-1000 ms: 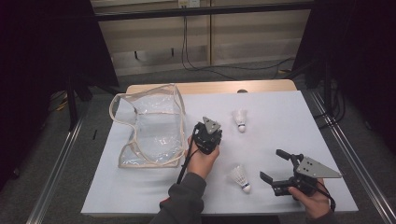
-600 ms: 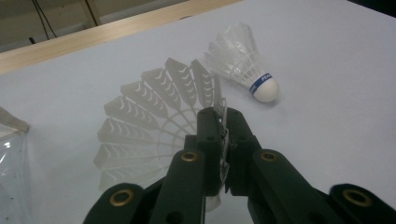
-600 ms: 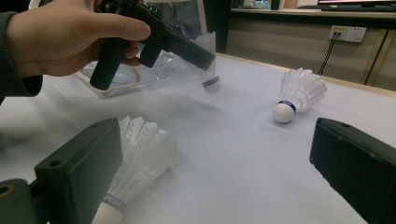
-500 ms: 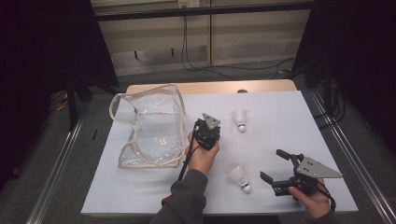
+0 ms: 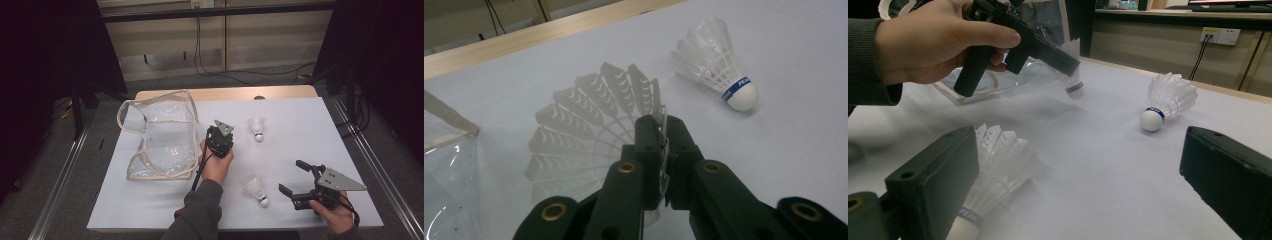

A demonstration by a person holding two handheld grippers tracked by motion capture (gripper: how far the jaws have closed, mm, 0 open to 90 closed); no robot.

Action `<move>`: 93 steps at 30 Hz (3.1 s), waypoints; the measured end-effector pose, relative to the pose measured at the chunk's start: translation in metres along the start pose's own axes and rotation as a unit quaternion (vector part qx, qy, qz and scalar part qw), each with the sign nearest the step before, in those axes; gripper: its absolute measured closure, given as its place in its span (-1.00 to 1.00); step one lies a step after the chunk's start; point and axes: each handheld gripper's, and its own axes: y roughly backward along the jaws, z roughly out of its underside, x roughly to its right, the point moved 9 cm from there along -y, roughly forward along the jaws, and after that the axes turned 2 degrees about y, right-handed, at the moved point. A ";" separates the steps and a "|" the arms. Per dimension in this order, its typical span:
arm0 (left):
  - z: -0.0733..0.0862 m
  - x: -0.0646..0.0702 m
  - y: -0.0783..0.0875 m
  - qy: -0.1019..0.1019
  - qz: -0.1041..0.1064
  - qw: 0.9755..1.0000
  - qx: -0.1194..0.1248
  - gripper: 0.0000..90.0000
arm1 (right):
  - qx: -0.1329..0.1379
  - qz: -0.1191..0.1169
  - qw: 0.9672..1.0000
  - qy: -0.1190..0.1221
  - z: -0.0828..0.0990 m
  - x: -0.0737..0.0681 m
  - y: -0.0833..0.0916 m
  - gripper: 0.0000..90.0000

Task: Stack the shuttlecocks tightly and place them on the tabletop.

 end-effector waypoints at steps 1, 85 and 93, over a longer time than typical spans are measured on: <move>0.000 -0.001 0.000 -0.001 -0.003 1.000 -0.001 0.93 | -0.001 0.001 1.000 0.000 0.000 0.000 0.000 -0.97; -0.015 0.008 -0.010 -0.007 0.010 1.000 0.013 1.00 | 0.001 -0.005 1.000 0.004 0.000 -0.001 0.001 -0.97; -0.016 0.003 -0.006 -0.015 -0.002 1.000 0.014 1.00 | 0.002 -0.005 1.000 0.004 0.000 -0.001 0.001 -0.97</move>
